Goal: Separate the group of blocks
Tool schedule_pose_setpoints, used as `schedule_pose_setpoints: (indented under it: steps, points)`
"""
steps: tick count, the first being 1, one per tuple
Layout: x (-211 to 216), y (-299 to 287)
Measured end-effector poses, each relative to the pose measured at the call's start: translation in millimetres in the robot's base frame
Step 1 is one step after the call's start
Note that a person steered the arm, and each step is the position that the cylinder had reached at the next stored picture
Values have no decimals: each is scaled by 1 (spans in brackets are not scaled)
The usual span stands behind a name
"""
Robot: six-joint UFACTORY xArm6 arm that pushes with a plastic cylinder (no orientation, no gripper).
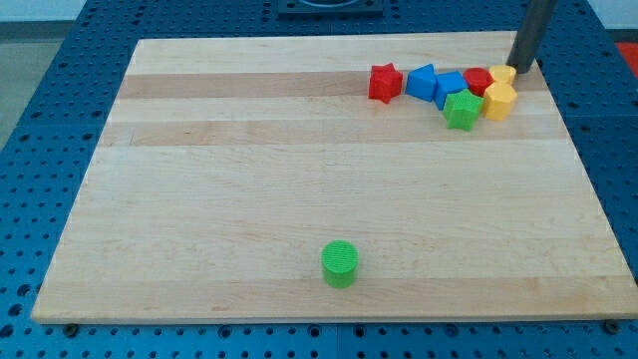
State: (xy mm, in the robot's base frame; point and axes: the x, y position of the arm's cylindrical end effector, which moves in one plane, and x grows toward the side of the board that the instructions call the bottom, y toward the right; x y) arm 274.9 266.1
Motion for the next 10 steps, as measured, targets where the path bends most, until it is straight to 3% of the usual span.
schedule_pose_setpoints:
  steps: [2,5,10]
  points:
    - [51,3]
    - [52,-10]
    - [52,-93]
